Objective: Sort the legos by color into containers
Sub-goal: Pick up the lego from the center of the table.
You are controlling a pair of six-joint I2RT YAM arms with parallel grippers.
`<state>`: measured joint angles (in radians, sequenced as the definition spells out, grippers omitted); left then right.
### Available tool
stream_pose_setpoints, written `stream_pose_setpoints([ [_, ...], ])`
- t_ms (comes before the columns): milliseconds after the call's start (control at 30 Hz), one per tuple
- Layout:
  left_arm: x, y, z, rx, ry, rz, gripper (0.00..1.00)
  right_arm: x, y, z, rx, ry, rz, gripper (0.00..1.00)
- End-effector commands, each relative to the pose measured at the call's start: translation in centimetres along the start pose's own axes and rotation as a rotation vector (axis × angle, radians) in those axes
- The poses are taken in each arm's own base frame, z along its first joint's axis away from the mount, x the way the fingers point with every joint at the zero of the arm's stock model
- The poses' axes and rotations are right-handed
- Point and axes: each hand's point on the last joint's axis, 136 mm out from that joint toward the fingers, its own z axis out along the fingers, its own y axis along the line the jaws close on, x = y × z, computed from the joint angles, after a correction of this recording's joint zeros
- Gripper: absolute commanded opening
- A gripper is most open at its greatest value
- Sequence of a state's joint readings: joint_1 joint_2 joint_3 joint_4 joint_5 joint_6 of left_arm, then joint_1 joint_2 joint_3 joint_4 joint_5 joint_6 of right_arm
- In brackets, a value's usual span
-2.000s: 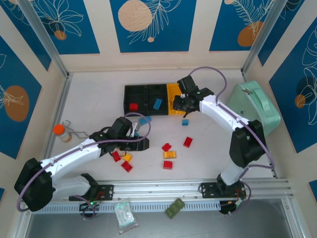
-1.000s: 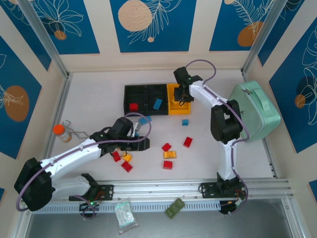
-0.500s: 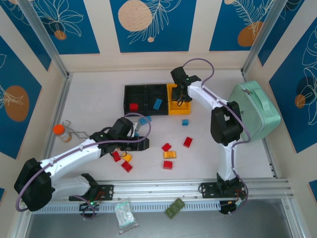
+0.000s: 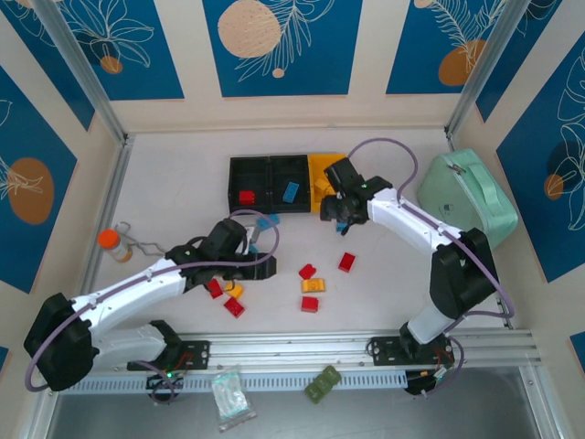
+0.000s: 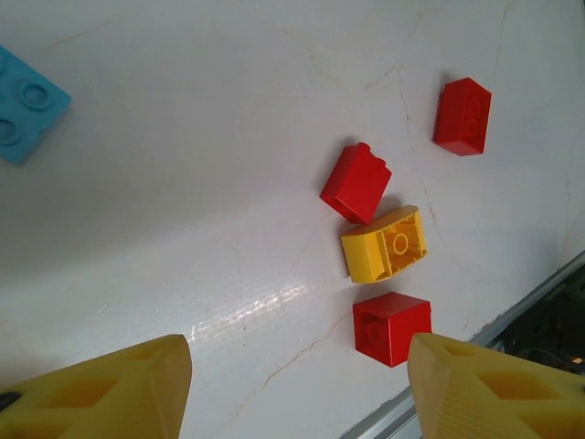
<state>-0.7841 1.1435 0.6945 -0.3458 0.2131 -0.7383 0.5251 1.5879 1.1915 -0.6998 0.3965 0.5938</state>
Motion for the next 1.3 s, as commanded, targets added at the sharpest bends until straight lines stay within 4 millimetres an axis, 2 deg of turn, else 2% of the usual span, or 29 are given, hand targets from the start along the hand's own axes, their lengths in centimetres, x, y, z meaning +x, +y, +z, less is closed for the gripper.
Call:
stream_pose_setpoints([
  [0, 0.4, -1.2, 0.6, 0.038, 0.018, 0.046, 0.63, 2.4, -0.4, 0.4, -0.007, 0.037, 0.080, 0.67],
  [200, 0.8, -1.2, 1.3, 0.035, 0.031, 0.043, 0.64, 6.4, -1.7, 2.8, 0.010, 0.117, 0.153, 0.68],
  [500, 1.0, -1.1, 1.7, 0.022, 0.041, 0.039, 0.64, 10.0, -2.9, 4.4, 0.064, 0.196, 0.206, 0.65],
  [600, 1.2, -0.9, 1.9, 0.016, 0.047, 0.038, 0.64, 11.1, -2.8, 4.6, 0.065, 0.216, 0.212, 0.60],
  [667, 1.2, -0.9, 2.0, 0.017, 0.050, 0.037, 0.63, 11.5, -2.7, 4.6, 0.066, 0.218, 0.208, 0.51],
  [733, 1.2, -1.0, 2.2, 0.017, 0.056, 0.038, 0.63, 11.6, -2.7, 4.5, 0.069, 0.216, 0.203, 0.39],
  [833, 1.1, -1.2, 2.2, 0.019, 0.054, 0.039, 0.63, 11.2, -2.6, 3.8, 0.063, 0.194, 0.189, 0.29],
  [1067, 1.1, -0.3, 1.6, -0.030, 0.041, 0.009, 0.63, 9.1, -0.9, 1.5, 0.015, 0.135, 0.138, 0.27],
  [1267, 1.1, 2.3, -0.2, -0.124, -0.002, -0.047, 0.64, 6.9, 2.7, -0.1, -0.063, 0.084, 0.064, 0.27],
])
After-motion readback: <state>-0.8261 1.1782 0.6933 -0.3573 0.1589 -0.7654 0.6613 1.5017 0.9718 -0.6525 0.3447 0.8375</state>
